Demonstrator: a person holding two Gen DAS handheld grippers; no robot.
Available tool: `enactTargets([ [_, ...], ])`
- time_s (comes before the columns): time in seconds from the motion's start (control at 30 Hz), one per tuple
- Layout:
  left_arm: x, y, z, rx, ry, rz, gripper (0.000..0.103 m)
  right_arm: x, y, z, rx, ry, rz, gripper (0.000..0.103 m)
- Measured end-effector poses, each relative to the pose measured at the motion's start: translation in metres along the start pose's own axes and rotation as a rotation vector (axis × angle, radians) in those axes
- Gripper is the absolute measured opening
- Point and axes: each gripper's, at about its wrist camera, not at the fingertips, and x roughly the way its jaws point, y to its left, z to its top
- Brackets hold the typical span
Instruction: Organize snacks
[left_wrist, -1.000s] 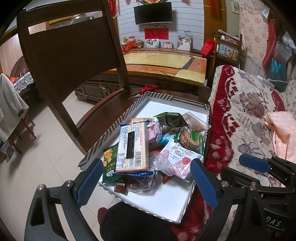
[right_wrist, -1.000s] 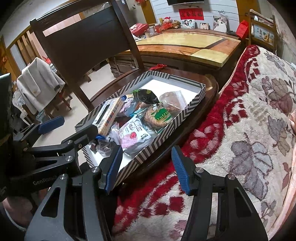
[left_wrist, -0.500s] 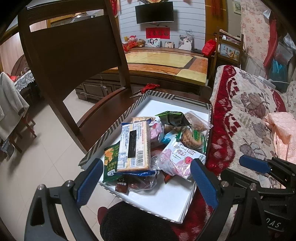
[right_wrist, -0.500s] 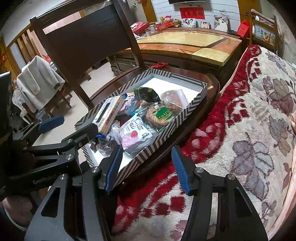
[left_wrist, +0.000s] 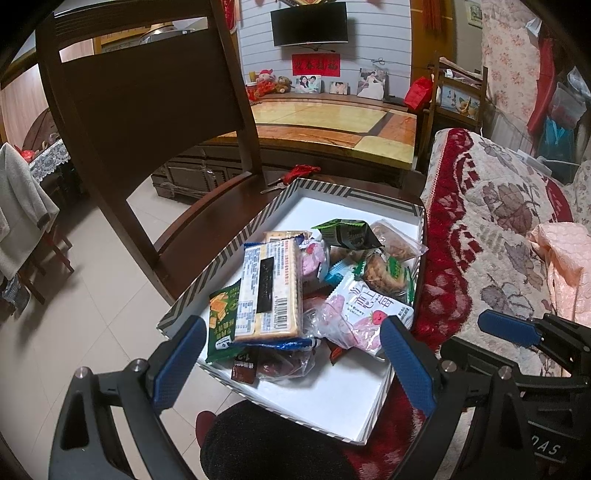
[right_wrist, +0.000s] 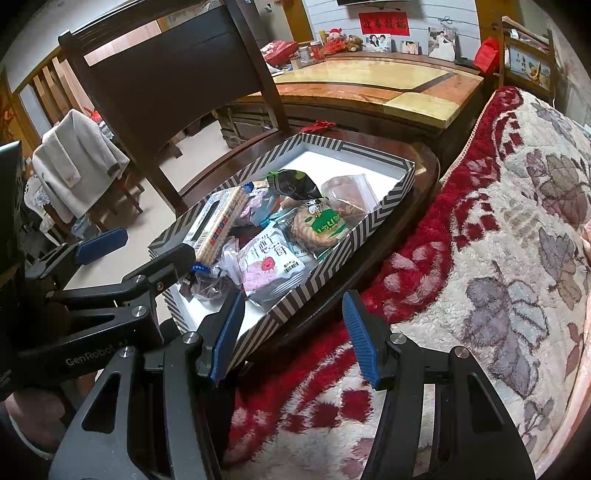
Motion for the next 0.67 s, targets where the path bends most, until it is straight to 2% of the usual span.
enactTargets([
  [0.67, -0.0018, -0.0046, -0.0023, 0.005, -0.01, 0.004, 0.096, 0.0016, -0.001, -0.0022, 0.002, 0.003, 0.003, 0.055],
])
